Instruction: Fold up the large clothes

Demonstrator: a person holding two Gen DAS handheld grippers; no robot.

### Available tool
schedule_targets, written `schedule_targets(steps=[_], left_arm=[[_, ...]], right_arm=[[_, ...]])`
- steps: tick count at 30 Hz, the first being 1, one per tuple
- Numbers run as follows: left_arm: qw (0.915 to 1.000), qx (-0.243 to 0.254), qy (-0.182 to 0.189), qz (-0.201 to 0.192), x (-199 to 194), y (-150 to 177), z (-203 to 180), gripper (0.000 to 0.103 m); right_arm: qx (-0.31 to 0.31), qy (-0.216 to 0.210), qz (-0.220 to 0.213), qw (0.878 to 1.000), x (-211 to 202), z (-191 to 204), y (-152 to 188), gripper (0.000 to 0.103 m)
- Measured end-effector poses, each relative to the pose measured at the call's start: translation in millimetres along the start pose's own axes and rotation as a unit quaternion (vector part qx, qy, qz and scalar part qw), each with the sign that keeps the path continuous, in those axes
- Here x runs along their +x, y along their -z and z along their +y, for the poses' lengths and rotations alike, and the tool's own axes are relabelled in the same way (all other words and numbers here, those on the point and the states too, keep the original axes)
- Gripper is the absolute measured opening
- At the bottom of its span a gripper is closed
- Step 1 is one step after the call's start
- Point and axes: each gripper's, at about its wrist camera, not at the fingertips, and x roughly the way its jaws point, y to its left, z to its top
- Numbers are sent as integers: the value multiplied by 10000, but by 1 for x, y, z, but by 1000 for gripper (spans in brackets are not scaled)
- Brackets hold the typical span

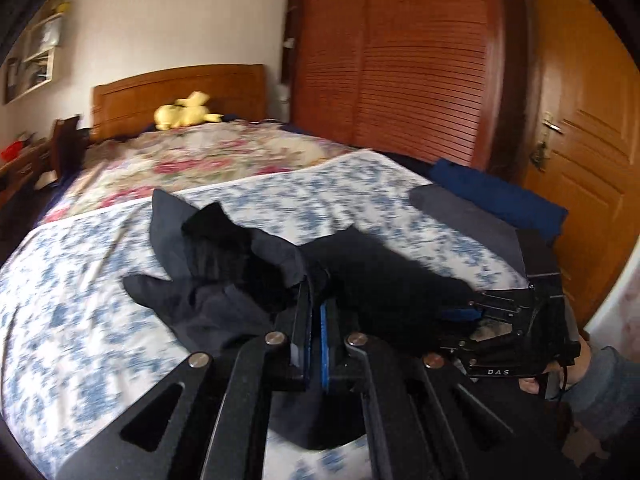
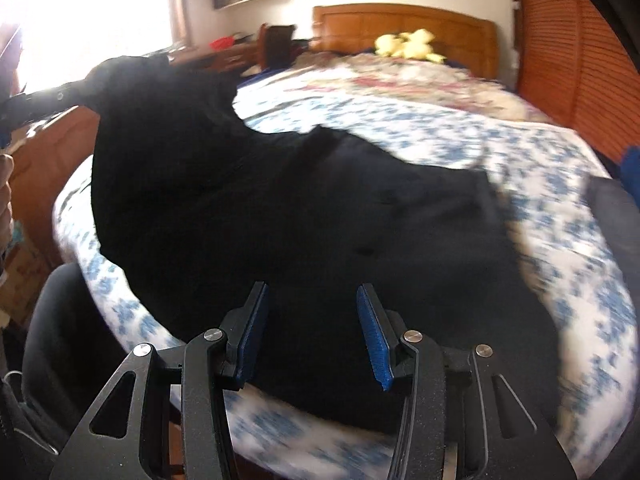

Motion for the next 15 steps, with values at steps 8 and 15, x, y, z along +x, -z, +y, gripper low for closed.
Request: schedule_targets(steps=[8,15], left_arm=[[9959,-57,849,314,62,-12,-58,0],[9938,171,782,771,101,2,-86,0]], right_arm=[[564,347,-73,9978,-42,-60,27,44],[581,560,-244,9964,-74,-81,35,44]])
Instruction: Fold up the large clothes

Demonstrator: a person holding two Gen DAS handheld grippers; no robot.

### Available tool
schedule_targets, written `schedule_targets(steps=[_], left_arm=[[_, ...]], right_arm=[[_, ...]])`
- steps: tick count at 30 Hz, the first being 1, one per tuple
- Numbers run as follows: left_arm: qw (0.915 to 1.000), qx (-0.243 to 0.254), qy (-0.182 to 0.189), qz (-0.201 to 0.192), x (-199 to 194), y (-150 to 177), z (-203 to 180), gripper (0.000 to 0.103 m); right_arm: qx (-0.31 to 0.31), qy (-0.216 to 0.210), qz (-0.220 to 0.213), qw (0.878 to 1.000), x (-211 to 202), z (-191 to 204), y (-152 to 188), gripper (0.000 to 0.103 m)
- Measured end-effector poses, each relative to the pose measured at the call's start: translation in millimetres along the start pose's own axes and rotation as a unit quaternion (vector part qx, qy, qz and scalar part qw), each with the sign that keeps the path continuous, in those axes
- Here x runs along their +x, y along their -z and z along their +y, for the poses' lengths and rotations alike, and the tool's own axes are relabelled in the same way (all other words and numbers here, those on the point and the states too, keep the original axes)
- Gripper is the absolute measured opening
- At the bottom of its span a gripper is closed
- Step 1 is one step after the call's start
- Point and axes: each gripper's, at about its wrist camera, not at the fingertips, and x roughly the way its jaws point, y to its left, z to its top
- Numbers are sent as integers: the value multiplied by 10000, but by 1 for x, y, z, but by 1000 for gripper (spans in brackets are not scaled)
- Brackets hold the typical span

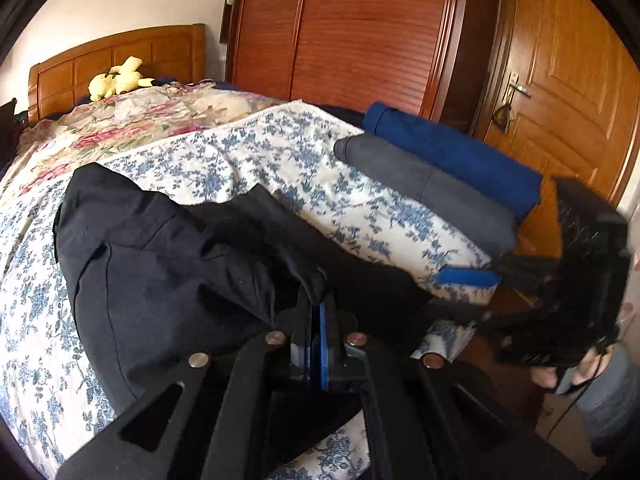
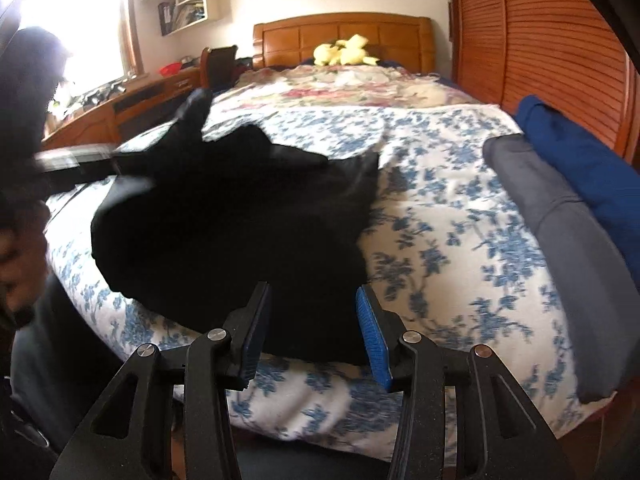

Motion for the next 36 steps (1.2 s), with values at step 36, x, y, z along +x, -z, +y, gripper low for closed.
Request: schedule_targets(steps=[36], left_arm=[[9749,-1192,-1607,-974,-211,113,179,34]], right_arm=[[-1222,-1133,-314,9855,60,192,-142,48]])
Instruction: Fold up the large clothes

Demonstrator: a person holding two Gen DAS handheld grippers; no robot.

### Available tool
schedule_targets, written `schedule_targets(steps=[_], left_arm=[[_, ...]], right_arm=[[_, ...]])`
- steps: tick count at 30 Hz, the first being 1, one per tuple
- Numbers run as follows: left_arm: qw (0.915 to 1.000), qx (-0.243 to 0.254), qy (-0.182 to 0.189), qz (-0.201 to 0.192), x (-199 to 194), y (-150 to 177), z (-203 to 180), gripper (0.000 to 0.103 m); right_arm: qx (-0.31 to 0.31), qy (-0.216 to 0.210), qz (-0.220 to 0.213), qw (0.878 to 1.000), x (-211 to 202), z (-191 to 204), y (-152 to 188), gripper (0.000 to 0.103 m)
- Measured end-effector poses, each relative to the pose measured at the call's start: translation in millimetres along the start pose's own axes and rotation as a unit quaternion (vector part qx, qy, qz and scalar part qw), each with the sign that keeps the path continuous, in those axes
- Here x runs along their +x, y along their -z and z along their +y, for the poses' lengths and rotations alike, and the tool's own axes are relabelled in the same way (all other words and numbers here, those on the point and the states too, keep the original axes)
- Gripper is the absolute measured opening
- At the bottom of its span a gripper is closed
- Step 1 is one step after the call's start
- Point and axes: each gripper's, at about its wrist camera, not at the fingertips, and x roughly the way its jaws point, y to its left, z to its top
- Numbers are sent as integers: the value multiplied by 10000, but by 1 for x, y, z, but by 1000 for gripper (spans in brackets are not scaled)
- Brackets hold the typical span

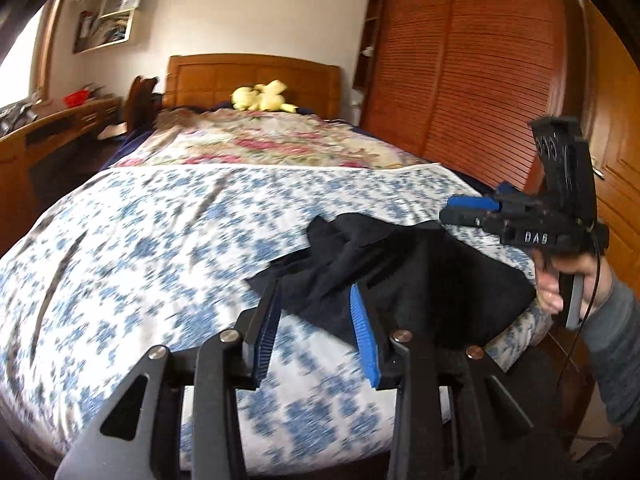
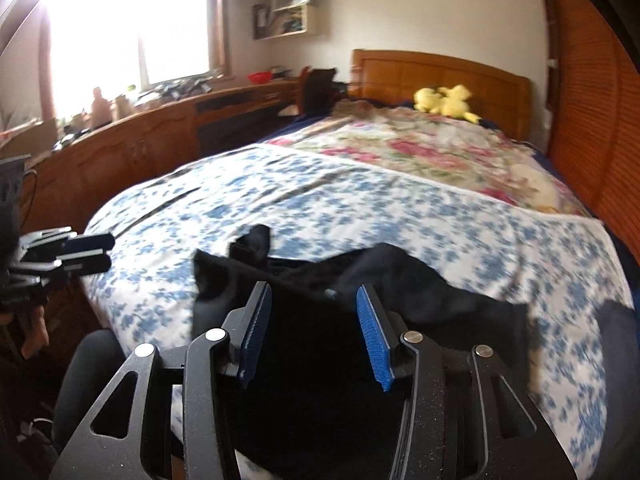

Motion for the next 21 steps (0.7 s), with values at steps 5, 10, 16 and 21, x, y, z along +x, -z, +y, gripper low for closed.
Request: schedule_targets(steps=[5,10,16,21], left_arm=[[9996,-152,-228,29,-6,15,24,35],[9992,-269,-279,33,-9,22,35,35],[9994,-243,-242,58,-7,25,32,35],[9995,-210,-215,99,-6,25,27,36]], right_arm=[[-337,-173,194,9991,32,32,-23,54],[-596,-504,526,9956,61,57,-37,57],[-829,-772,1095,9875,86,72,-38,57],[-1082,-645,1471,9811,98,72,-32,55]])
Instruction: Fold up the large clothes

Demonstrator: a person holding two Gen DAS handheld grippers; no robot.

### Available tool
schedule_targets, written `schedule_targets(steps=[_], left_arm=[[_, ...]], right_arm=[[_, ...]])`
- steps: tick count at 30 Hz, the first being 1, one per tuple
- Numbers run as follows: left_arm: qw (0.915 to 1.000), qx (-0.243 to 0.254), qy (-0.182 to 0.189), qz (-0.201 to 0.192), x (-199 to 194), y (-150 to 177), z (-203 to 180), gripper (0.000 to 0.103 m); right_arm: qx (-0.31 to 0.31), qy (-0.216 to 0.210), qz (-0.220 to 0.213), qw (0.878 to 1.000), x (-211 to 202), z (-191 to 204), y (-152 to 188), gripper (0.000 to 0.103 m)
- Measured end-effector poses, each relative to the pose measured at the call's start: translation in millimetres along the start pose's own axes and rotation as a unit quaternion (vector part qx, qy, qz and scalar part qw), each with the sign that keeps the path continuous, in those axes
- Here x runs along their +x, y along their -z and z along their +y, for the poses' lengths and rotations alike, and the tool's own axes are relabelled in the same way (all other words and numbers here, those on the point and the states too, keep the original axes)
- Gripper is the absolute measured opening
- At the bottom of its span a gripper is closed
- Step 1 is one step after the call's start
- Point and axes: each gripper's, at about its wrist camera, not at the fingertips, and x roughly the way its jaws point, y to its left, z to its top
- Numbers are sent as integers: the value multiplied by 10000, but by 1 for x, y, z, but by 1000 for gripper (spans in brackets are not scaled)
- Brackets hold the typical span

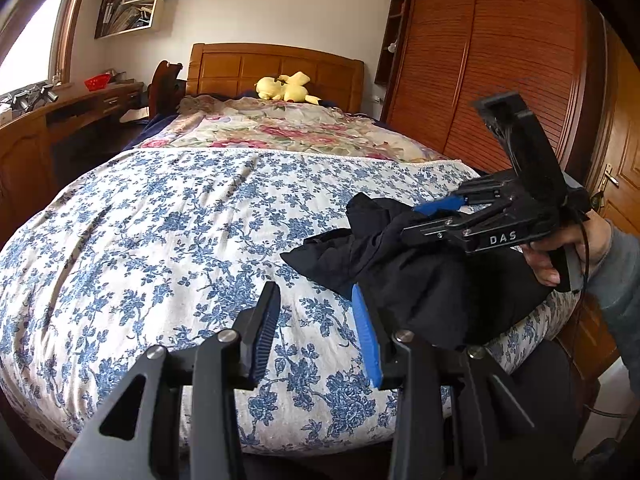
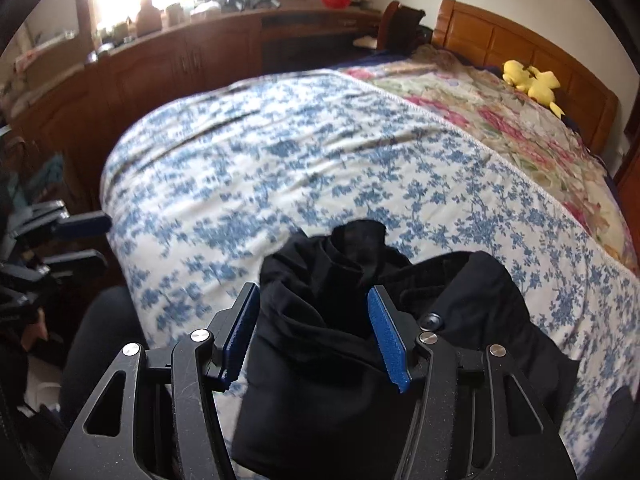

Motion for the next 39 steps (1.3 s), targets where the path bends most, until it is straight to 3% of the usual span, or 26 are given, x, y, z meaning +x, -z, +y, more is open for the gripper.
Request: schedule_targets(steps=[3,7,13,16,19,25,29,35,38,39], left_arm=[[10000,17,21,16,3,0,-4,36],[9999,47,73,55,8,-1,-12,36],[9994,232,249,110,18,-5,-36,36],[9988,311,352,133,23,-6,-49,36],[9981,405,453,112,26,-9,-63,36],[9966,545,610,114,31,-11,-85,36],[9955,645,665,189,40,-12,-98,36],[9943,725,756,209,43,-12,-113,36],[9938,761,784,221,43,-10,-117,37],[9937,764,789,225,44,-10,-118,37]], right_arm=[[-191,-179,133,9996,2,-2,9,17],[-116,10,-279,9995,-25,-12,27,7],[378,600,-1171,9906,-99,-45,65,5],[772,1137,-1767,9746,-145,-73,102,5],[1152,1588,-1911,9618,-170,-96,135,5],[1968,2159,-1613,9427,-182,-125,221,4],[2456,2211,-1142,9369,-162,-130,274,4],[2557,2081,-889,9399,-145,-125,282,4],[2596,2081,-857,9391,-147,-127,277,11],[2609,2121,-870,9378,-150,-126,276,21]])
